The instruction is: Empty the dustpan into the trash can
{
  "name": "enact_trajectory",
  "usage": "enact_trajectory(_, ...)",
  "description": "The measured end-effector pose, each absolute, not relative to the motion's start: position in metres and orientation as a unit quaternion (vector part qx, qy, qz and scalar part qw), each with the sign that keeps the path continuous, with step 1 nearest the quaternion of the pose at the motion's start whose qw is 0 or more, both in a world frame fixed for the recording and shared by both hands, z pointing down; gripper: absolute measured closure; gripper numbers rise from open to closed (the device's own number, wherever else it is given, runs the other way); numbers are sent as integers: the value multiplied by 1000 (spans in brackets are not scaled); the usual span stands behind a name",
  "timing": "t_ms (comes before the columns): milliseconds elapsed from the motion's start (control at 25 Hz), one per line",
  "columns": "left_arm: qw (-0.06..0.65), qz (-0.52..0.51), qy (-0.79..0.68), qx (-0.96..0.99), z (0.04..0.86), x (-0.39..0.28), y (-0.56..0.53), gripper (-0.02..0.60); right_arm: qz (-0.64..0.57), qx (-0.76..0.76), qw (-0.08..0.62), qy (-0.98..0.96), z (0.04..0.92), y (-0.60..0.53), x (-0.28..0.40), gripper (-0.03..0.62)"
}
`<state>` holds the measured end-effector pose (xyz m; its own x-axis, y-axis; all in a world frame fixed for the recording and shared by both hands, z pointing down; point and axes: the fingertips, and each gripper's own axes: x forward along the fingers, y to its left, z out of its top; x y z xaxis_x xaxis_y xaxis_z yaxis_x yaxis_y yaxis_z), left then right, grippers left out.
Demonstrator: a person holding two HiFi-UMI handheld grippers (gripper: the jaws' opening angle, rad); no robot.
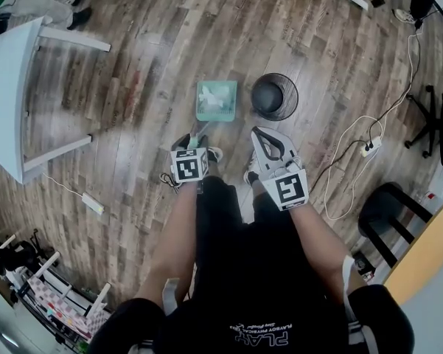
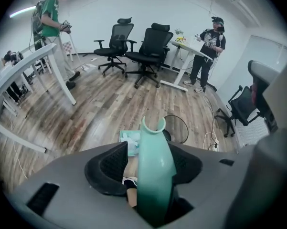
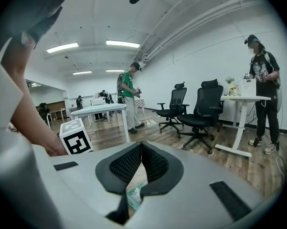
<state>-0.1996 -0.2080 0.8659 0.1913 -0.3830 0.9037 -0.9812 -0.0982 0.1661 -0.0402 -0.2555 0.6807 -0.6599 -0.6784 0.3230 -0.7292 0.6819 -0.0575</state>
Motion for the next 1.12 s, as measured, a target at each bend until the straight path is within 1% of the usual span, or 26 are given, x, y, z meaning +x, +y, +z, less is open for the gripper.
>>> enact_trajectory(120,425,348,-535,642,867,-201,-209,375,94,388,140,-906,681,-256,-37,571)
enact_trajectory(200,423,341,-542,641,866,-200,-211,405,99,389,143,-905,682,-254,-33,571)
enact_trajectory(360,392,355,-537,657,866,-196,-211,454,99,393,139,-904,684,-251,-30,571)
enact_trajectory(520,365,376,-541,658,866,-199,-211,477,101,395,139,-902,684,-247,-27,571)
enact_trajectory(800,364,375,-541,659,867,-201,-212,480,101,390,155,-902,683,-235,-23,571)
enact_trajectory(1120,375,353,-543,663,865,-197,-209,471,92,392,147,-904,667,-214,-8,571)
